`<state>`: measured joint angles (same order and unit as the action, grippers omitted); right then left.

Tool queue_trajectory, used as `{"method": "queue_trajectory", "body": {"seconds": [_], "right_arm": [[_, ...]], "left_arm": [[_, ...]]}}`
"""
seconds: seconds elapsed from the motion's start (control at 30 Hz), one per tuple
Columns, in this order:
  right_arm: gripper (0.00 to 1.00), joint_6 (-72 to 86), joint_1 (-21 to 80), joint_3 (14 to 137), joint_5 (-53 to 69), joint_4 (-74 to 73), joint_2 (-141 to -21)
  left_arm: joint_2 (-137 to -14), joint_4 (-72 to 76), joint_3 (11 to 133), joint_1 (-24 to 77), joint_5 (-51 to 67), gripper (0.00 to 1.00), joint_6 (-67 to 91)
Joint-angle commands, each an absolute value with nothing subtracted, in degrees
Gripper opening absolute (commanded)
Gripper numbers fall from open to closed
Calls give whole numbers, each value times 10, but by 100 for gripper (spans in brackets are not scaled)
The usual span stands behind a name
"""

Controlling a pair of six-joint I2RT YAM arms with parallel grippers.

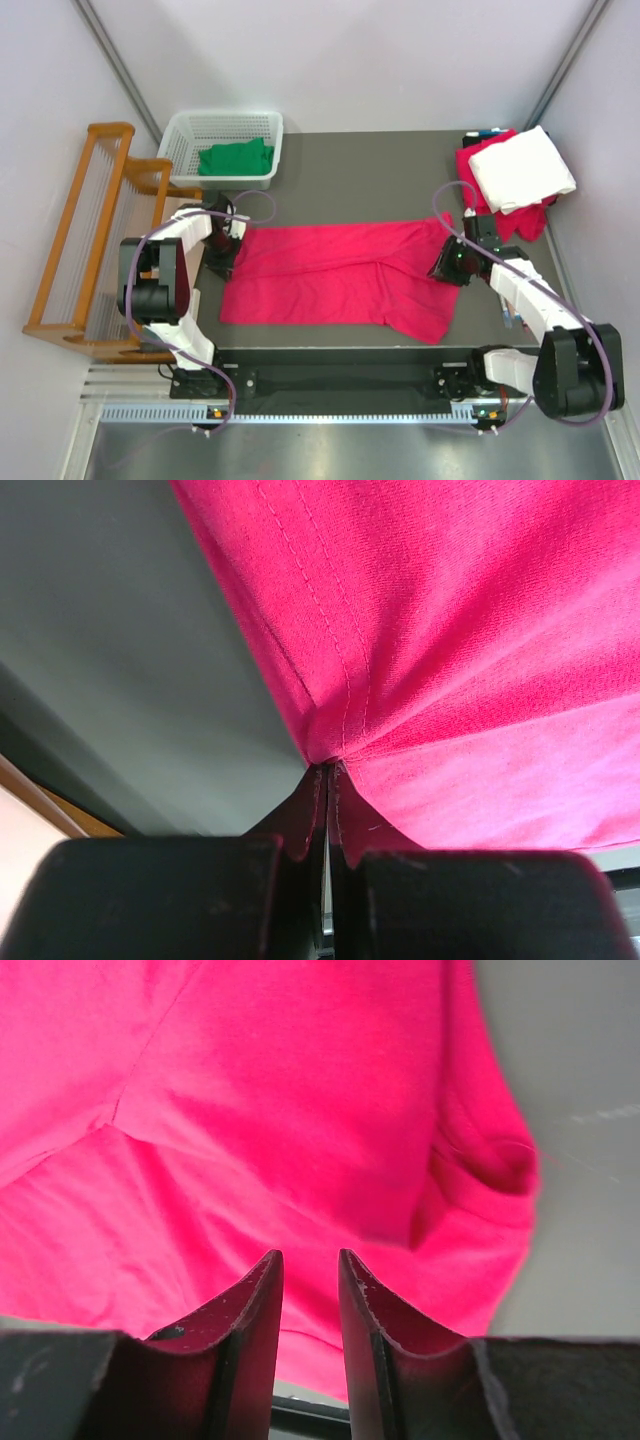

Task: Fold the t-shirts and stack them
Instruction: Fold the tshirt

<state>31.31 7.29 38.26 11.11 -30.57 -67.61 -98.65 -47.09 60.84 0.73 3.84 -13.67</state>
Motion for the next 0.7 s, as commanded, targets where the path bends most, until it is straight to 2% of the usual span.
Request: {"method": "queue_trajectory", "body": {"seconds": [0.0,0.3,0.67], "right_arm": [[30,316,83,394,28,-353,-625],[29,330,81,390,-86,-368,-660],[29,352,47,388,-128,-361,-674]], "left_arm": [[-993,-461,604,4,45,0,-148],[-987,-471,611,4,48,0,-152],[-987,-468,606,4,54,0,-154]]}}
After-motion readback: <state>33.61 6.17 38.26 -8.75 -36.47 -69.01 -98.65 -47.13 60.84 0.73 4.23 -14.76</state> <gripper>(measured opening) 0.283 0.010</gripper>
